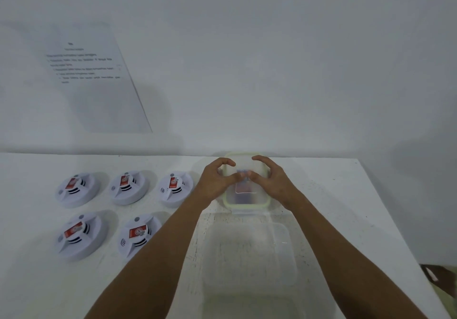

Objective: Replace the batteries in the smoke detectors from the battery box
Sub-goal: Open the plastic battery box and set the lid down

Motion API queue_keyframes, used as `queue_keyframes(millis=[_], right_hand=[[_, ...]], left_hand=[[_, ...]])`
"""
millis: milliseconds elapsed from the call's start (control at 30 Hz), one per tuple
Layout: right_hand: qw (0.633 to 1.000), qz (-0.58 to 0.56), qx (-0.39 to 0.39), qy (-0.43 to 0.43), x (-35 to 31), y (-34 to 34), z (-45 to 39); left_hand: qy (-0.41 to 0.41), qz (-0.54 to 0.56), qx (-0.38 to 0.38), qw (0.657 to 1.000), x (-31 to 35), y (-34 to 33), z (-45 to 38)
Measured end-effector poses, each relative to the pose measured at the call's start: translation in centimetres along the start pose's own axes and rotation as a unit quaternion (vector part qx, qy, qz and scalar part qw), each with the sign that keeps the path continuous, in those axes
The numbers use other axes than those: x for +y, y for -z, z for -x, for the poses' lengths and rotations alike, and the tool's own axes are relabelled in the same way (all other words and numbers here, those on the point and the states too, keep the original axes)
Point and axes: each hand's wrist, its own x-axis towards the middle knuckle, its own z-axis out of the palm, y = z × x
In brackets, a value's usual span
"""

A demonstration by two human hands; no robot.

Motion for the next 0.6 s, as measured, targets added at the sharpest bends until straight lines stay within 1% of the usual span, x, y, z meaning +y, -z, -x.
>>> queue_keyframes(millis=[67,100,233,333,400,467,600], right_hand=[[1.000,0.003,0.016,0.008,-0.1,0.2,0.0],[1.000,0.006,0.008,0.010,-0.2,0.4,-0.1],[0.998,0.038,-0.045,0.001,-0.3,1.0,-0.6],[0.994,0.064,-0.090,-0.010,-0.8,1.5,-1.0],[0.990,0.077,-0.115,-0.011,-1.6,1.7,-1.2],[0.990,0.106,-0.095,0.007,-2.0,1.7,-1.3],[0.982,0.183,-0.010,0.048,-2.1,1.2,-0.9]], left_hand=[[0.002,-0.009,-0.003,1.000,0.1,0.2,-0.2],[-0.002,-0.017,-0.004,1.000,0.2,0.2,-0.5],[-0.016,-0.068,-0.011,0.998,1.3,0.3,-2.0],[-0.015,-0.129,-0.057,0.990,2.0,0.7,-3.2],[-0.003,-0.144,-0.069,0.987,2.2,1.3,-3.7],[0.005,-0.139,-0.066,0.988,2.3,1.9,-3.8],[0.009,-0.175,-0.090,0.980,1.9,2.7,-2.8]])
